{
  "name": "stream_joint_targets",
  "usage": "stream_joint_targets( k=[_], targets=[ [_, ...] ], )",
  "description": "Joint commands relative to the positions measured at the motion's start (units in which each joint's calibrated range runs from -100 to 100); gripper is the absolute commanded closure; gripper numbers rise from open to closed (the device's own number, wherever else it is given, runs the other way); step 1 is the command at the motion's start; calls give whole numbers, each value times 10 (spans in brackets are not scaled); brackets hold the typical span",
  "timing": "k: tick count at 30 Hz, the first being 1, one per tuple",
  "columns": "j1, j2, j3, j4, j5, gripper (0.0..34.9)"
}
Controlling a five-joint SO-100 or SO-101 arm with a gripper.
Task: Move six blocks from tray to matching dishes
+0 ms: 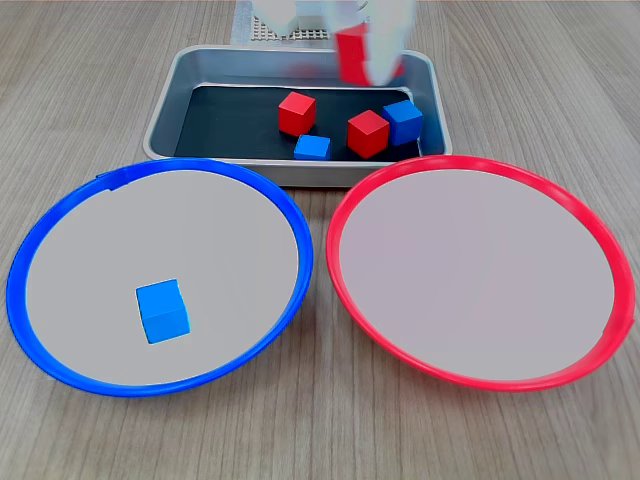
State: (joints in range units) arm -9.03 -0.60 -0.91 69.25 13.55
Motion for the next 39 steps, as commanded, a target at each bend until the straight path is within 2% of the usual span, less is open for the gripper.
stream_joint_targets(
  k=[1, 2, 3, 5, 6, 8, 9, 10, 11, 12, 15, 19, 22, 24, 25, 26, 28, 29, 32, 37, 39],
  targets=[
    [-41, 109, -99, -41, -54, 298],
    [-42, 126, -100, -55, -57, 262],
    [-43, 144, -92, -74, -58, 196],
    [-44, 158, -78, -93, -53, 115],
    [-44, 161, -69, -98, -49, 94],
    [-41, 157, -53, -93, -44, 117],
    [-37, 144, -43, -80, -42, 153],
    [-34, 129, -32, -65, -39, 207],
    [-31, 109, -17, -47, -35, 292],
    [-24, 81, 5, -25, -30, 346],
    [7, -10, 91, 63, -4, 346],
    [67, -110, 215, 116, 32, 346],
    [127, -177, 311, 128, 52, 346],
    [160, -211, 369, 105, 45, 346],
    [175, -225, 393, 94, 33, 333],
    [185, -240, 426, 77, 16, 278],
    [191, -249, 447, 61, -21, 193],
    [191, -250, 454, 49, -46, 167],
    [172, -235, 459, 10, -112, 131],
    [144, -202, 469, -20, -147, 132],
    [143, -196, 483, -30, -148, 150]
  ],
)
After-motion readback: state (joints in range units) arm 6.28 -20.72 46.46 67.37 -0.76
